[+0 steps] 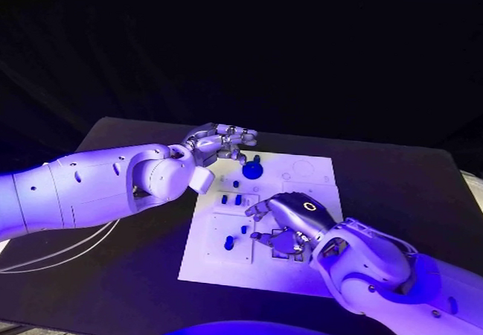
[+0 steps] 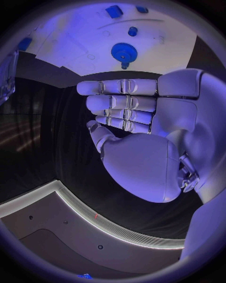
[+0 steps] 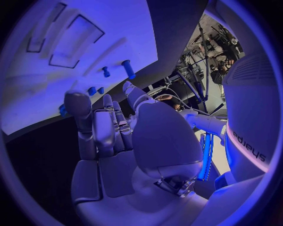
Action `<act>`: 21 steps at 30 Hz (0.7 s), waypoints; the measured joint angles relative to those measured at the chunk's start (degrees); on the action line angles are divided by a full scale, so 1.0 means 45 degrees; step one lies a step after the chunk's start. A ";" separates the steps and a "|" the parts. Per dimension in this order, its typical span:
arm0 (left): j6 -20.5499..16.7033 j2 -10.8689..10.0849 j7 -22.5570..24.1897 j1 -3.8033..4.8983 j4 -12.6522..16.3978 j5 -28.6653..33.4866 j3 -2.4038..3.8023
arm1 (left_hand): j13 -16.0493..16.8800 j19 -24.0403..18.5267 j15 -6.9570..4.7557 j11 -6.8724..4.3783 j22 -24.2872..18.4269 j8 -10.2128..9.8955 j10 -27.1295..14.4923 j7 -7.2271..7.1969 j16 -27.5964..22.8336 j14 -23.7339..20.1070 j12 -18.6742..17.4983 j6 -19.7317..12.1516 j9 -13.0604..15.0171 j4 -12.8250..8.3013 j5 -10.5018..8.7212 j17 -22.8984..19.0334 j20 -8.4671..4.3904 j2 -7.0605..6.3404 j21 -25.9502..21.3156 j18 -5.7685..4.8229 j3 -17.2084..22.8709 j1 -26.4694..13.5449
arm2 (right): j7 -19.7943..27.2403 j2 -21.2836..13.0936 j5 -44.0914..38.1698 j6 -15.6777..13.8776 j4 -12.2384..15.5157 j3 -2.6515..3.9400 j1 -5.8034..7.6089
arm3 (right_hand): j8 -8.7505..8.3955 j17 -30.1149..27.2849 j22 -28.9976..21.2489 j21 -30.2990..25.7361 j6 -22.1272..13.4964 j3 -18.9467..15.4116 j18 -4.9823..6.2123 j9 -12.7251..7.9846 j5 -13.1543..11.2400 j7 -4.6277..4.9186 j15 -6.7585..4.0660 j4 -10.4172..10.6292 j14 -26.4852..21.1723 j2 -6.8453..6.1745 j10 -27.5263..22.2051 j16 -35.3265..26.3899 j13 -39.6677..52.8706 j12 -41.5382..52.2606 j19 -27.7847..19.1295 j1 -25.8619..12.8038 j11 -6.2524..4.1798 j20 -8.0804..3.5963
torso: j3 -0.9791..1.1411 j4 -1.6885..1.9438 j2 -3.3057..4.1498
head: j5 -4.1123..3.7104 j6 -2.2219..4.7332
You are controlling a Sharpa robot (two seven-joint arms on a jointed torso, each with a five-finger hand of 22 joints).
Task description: Assemble the parts on the task board
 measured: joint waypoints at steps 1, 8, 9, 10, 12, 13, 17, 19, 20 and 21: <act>0.0002 -0.0012 -0.0001 -0.0001 0.0001 0.0000 -0.0002 | 0.0000 0.0000 0.0000 0.0000 0.0000 0.0000 0.0000 0.0000 0.0000 0.0000 0.0000 0.0000 0.0000 0.0000 0.0000 0.0000 0.0000 0.0000 0.0000 0.0000 0.0000 0.0000 | -0.0014 -0.0447 0.0312 -0.0141 0.0222 0.0098 0.0062 | 0.0020 0.0254 0.0413 0.0284 0.0121 0.0038 -0.0045 0.0000 0.0000 -0.0072 -0.0053 0.0073 0.0053 0.0003 0.0453 0.0176 0.0064 0.0193 0.0190 -0.0003 -0.0084 -0.0044 | 0.0000 -0.0016 -0.0004 | -0.0033 0.0012; 0.0008 -0.0110 -0.0010 -0.0001 0.0018 -0.0001 -0.0001 | 0.0000 0.0000 0.0000 0.0000 0.0000 0.0000 0.0000 0.0000 0.0000 0.0000 0.0000 0.0000 0.0000 0.0000 0.0000 0.0000 0.0000 0.0000 0.0000 0.0000 0.0000 0.0000 | -0.0507 -0.2844 0.2641 -0.0344 0.0903 0.0331 0.0426 | 0.0236 0.1424 0.2580 0.1788 0.0813 -0.0300 -0.0408 0.0089 0.0078 -0.0712 -0.0670 0.0640 0.0071 -0.0090 0.3565 0.0976 0.1148 0.1870 0.1062 -0.0610 -0.0844 -0.0650 | -0.0048 -0.0155 -0.0035 | -0.0256 0.0114; 0.0009 -0.0119 -0.0011 -0.0001 0.0018 -0.0002 -0.0001 | 0.0000 0.0000 0.0000 0.0000 0.0000 0.0000 0.0000 0.0000 0.0000 0.0000 0.0000 0.0000 0.0000 0.0000 0.0000 0.0000 0.0000 0.0000 0.0000 0.0000 0.0000 0.0000 | -0.0620 -0.3062 0.2842 -0.0341 0.0961 0.0333 0.0424 | 0.0316 0.1546 0.2784 0.1926 0.0943 -0.0443 -0.0420 0.0115 0.0163 -0.0791 -0.0689 0.0831 0.0078 -0.0148 0.3875 0.1063 0.1394 0.2147 0.1143 -0.0850 -0.0996 -0.0732 | -0.0055 -0.0182 -0.0038 | -0.0289 0.0137; 0.0009 -0.0126 -0.0012 -0.0001 0.0018 -0.0002 -0.0001 | 0.0000 0.0000 0.0000 0.0000 0.0000 0.0000 0.0000 0.0000 0.0000 0.0000 0.0000 0.0000 0.0000 0.0000 0.0000 0.0000 0.0000 0.0000 0.0001 0.0000 0.0000 0.0000 | -0.0742 -0.3260 0.3003 -0.0337 0.1023 0.0338 0.0413 | 0.0369 0.1685 0.2983 0.2061 0.1063 -0.0585 -0.0597 0.0141 0.0287 -0.0848 -0.0779 0.1034 0.0078 -0.0196 0.4045 0.1159 0.1653 0.2415 0.1218 -0.1091 -0.1088 -0.0806 | -0.0056 -0.0222 -0.0038 | -0.0334 0.0170; 0.0011 -0.0129 -0.0013 -0.0002 0.0016 -0.0002 -0.0001 | 0.0000 0.0000 0.0000 0.0000 0.0000 0.0000 0.0000 0.0000 0.0000 0.0000 0.0000 0.0000 0.0000 0.0000 0.0000 0.0001 0.0000 0.0000 0.0000 0.0000 0.0000 0.0000 | -0.1038 -0.3611 0.3217 -0.0320 0.1134 0.0354 0.0347 | 0.0428 0.2079 0.3439 0.2386 0.1257 -0.1063 -0.0602 0.0233 0.0803 -0.1027 -0.0955 0.1512 0.0083 -0.0275 0.4081 0.1437 0.2800 0.3417 0.1392 -0.1502 -0.1187 -0.0981 | -0.0062 -0.0280 -0.0038 | -0.0378 0.0219; 0.0013 -0.0127 -0.0014 -0.0006 0.0011 -0.0002 -0.0001 | 0.0000 0.0000 0.0000 0.0000 0.0000 0.0000 0.0000 0.0000 0.0000 0.0000 0.0000 0.0000 0.0000 0.0000 0.0000 0.0000 0.0000 0.0000 0.0001 -0.0001 0.0000 0.0000 | -0.1254 -0.3784 0.3287 -0.0301 0.1186 0.0356 0.0289 | 0.0485 0.2243 0.3623 0.2505 0.1311 -0.1291 -0.0601 0.0282 0.1008 -0.1082 -0.0954 0.1740 0.0081 -0.0288 0.4061 0.1550 0.3576 0.4069 0.1430 -0.1702 -0.1210 -0.1018 | -0.0062 -0.0315 -0.0038 | -0.0405 0.0239; 0.0024 -0.0114 -0.0016 -0.0032 0.0000 -0.0003 -0.0001 | 0.0000 0.0000 0.0000 0.0000 0.0000 0.0000 0.0000 0.0000 0.0000 0.0000 0.0000 -0.0001 0.0000 0.0000 0.0000 0.0000 0.0000 0.0000 0.0001 0.0000 0.0000 0.0000 | -0.2017 -0.4141 0.3304 -0.0197 0.1305 0.0349 0.0106 | 0.0612 0.2804 0.4218 0.2914 0.1394 -0.2223 -0.0805 0.0531 0.1933 -0.1074 -0.1044 0.2671 0.0082 -0.0249 0.3868 0.1937 0.6988 0.6834 0.1490 -0.1967 -0.1338 -0.1079 | -0.0068 -0.0393 -0.0039 | -0.0498 0.0304; 0.0030 -0.0106 -0.0017 -0.0047 -0.0014 -0.0004 0.0000 | 0.0000 0.0000 0.0000 0.0000 0.0000 0.0000 0.0000 0.0000 0.0000 0.0000 0.0000 0.0000 0.0000 0.0000 0.0000 0.0001 0.0000 0.0000 0.0001 0.0000 0.0000 0.0000 | -0.2380 -0.4205 0.3232 -0.0126 0.1313 0.0345 0.0031 | 0.0612 0.2934 0.4352 0.2972 0.1393 -0.2580 -0.0806 0.0659 0.2044 -0.1073 -0.1044 0.3028 0.0082 -0.0249 0.3667 0.2011 0.7986 0.7552 0.1490 -0.1967 -0.1312 -0.1079 | -0.0072 -0.0416 -0.0043 | -0.0529 0.0321; 0.0034 -0.0101 -0.0018 -0.0057 -0.0024 -0.0004 0.0000 | 0.0000 0.0000 0.0000 0.0000 0.0000 0.0000 0.0000 0.0000 0.0000 0.0000 0.0000 0.0000 0.0000 0.0000 0.0000 0.0001 0.0000 0.0000 0.0001 0.0000 0.0000 0.0000 | -0.2609 -0.4215 0.3173 -0.0079 0.1313 0.0343 -0.0012 | 0.0638 0.2996 0.4402 0.2974 0.1393 -0.2693 -0.0805 0.0703 0.2044 -0.1073 -0.1044 0.3141 0.0082 -0.0249 0.3646 0.2013 0.8352 0.7810 0.1490 -0.1967 -0.1293 -0.1079 | -0.0077 -0.0430 -0.0050 | -0.0543 0.0323; 0.0037 -0.0097 -0.0019 -0.0063 -0.0029 -0.0004 0.0000 | 0.0000 0.0000 0.0000 0.0000 0.0000 0.0000 0.0000 0.0000 0.0000 -0.0001 0.0000 0.0000 0.0000 0.0000 0.0000 0.0001 0.0000 0.0000 0.0001 0.0001 0.0000 0.0000 | -0.2774 -0.4210 0.3119 -0.0037 0.1312 0.0343 -0.0042 | 0.0663 0.3037 0.4445 0.3028 0.1393 -0.2765 -0.0805 0.0733 0.2044 -0.1073 -0.1044 0.3213 0.0082 -0.0249 0.3646 0.2068 0.8609 0.7991 0.1489 -0.1967 -0.1293 -0.1079 | -0.0083 -0.0435 -0.0056 | -0.0552 0.0325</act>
